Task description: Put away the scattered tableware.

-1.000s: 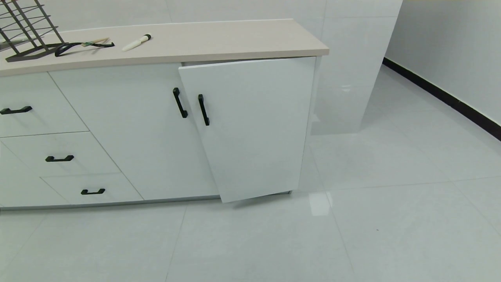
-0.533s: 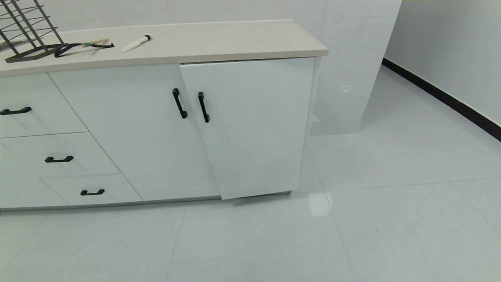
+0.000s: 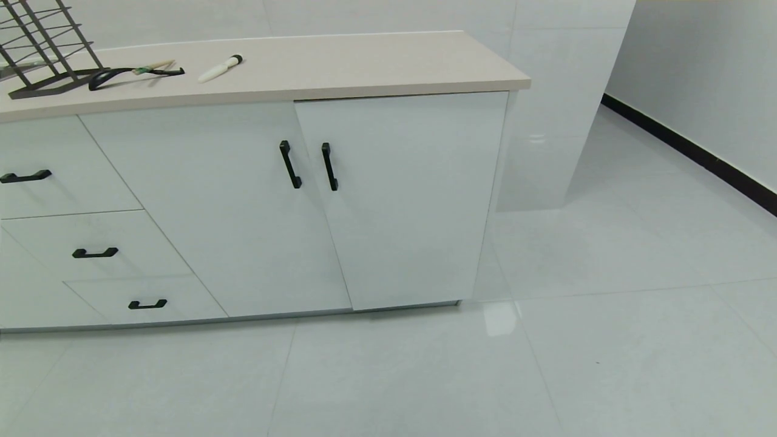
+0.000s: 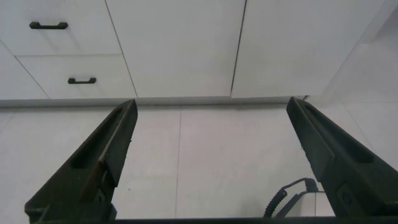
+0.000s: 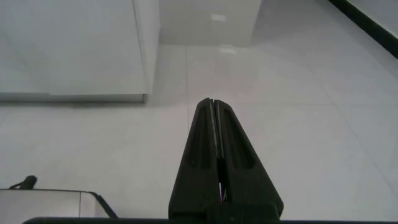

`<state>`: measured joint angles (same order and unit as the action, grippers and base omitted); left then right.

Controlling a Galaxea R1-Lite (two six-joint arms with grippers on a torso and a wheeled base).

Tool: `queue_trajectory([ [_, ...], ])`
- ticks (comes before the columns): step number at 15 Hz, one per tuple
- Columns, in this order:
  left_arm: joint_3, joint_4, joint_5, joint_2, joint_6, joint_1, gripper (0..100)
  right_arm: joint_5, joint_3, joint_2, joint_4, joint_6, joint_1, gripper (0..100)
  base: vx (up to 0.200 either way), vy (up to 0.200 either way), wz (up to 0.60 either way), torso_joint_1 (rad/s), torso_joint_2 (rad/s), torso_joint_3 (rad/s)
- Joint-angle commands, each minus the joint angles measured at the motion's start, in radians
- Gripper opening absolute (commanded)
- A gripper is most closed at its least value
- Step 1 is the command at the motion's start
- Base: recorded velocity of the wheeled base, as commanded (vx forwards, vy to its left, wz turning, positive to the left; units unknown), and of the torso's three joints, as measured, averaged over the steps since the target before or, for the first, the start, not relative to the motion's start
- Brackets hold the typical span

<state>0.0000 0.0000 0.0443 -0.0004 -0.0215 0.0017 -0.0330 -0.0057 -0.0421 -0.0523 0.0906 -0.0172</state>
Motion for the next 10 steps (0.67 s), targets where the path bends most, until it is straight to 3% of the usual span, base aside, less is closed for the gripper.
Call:
queue_trajectory([
  [1,0.0,0.0,0.0,0.0,0.0,0.001,100,0.07,0.001,0.042,0.0,-0.006,0.014,0,0.0,0.0,0.0,0.0,0.0,0.0],
  [5,0.0,0.0,0.0,0.0,0.002,0.001,100,0.146,0.006,0.042,-0.014,0.001,0.016,0,0.0,0.2,0.0,0.0,0.0,0.005],
  [7,0.0,0.0,0.0,0.0,-0.002,0.001,100,0.105,0.004,0.042,0.058,-0.015,0.016,0,0.0,0.2,0.0,0.0,0.0,0.0],
  [10,0.0,0.0,0.0,0.0,0.0,0.0,100,0.088,0.006,0.042,0.052,-0.049,0.016,0,0.0,0.2,0.0,0.005,0.0,0.002],
])
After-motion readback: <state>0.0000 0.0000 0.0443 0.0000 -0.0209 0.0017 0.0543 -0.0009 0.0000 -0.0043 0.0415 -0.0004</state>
